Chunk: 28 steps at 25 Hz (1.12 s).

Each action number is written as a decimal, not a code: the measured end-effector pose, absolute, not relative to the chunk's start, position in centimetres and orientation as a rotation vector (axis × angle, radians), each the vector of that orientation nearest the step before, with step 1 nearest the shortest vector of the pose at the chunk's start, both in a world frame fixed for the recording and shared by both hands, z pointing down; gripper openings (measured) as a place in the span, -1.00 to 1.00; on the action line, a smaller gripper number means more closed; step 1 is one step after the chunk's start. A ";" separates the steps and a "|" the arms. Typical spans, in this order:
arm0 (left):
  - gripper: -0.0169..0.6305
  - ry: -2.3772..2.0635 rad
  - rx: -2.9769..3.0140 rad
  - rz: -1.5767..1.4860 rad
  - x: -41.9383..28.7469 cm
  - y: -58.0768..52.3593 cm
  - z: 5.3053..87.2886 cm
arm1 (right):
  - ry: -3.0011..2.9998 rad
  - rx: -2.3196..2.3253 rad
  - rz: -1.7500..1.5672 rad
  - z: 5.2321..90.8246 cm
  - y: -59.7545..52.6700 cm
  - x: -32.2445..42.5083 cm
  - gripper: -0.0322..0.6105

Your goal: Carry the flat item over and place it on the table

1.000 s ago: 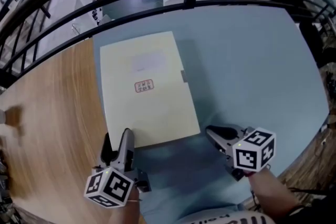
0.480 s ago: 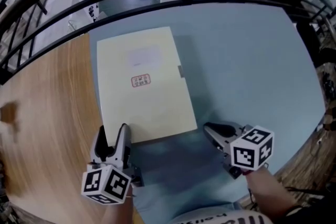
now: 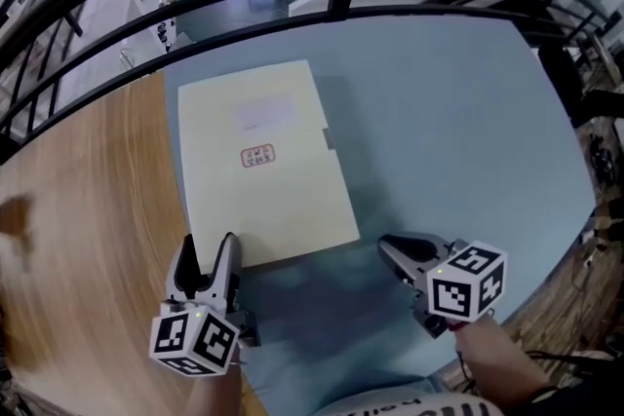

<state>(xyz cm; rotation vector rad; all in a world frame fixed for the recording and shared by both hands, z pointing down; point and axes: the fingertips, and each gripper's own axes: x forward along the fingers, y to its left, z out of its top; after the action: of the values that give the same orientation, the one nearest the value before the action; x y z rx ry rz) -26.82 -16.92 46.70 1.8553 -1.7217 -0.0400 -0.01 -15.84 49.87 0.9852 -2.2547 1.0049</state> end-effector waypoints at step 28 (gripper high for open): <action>-0.10 -1.923 1.807 0.558 -23.9 -15.3 44.9 | -2.466 0.750 0.978 42.5 -13.9 6.3 -0.77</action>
<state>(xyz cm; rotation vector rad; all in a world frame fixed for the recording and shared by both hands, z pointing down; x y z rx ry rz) -23.87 -15.27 44.86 1.8069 -1.9227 0.5578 6.27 -13.91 42.47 0.7499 -2.4656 0.9778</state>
